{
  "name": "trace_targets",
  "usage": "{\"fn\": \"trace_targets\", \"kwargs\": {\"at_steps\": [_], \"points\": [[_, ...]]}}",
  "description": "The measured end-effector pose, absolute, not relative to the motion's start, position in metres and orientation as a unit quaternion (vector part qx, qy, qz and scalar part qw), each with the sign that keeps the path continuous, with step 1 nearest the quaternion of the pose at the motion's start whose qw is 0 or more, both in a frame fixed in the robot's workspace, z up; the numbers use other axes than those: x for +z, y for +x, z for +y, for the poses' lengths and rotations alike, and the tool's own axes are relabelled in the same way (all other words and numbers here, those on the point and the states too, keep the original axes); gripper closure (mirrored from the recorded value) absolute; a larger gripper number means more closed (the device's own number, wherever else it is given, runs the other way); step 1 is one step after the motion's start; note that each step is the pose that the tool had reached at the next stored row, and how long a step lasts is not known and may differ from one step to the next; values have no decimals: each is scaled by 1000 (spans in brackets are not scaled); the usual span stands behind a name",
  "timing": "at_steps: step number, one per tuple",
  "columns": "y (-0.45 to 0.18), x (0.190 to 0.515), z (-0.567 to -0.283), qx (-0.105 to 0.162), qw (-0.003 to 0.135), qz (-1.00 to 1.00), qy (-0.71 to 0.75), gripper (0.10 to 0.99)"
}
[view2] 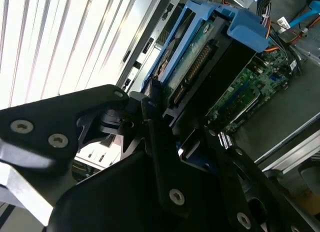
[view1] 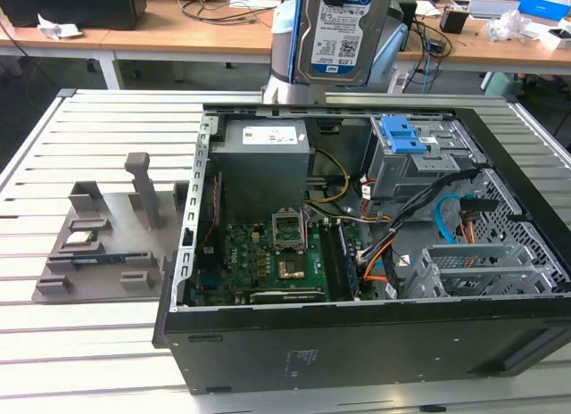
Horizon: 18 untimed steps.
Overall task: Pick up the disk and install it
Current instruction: 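Pick up the disk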
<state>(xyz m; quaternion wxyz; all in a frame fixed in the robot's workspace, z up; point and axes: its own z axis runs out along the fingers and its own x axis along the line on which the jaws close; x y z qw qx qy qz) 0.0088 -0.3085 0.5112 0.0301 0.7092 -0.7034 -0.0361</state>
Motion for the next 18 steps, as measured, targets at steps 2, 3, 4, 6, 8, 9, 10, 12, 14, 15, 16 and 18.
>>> {"fn": "trace_targets", "kwargs": {"at_steps": [2, 3, 4, 6, 8, 9, 10, 12, 14, 15, 16, 18], "points": [[9, 511, -309, -36, 30, -703, 709, 722], [9, 511, -310, -36, 30, -703, 709, 722], [9, 511, -312, -36, 30, -703, 709, 722], [9, 511, -315, -36, 30, -703, 709, 722], [9, 511, -320, -36, 30, -703, 709, 722], [9, 511, -321, -36, 30, -703, 709, 722], [9, 511, -322, -36, 30, -703, 709, 722], [9, 511, -324, -36, 30, -703, 709, 722], [9, 511, -326, -36, 30, -703, 709, 722], [9, 511, -327, -36, 30, -703, 709, 722], [9, 511, -328, -36, 30, -703, 709, 722], [9, 511, -330, -36, 30, -703, 709, 722]]}}
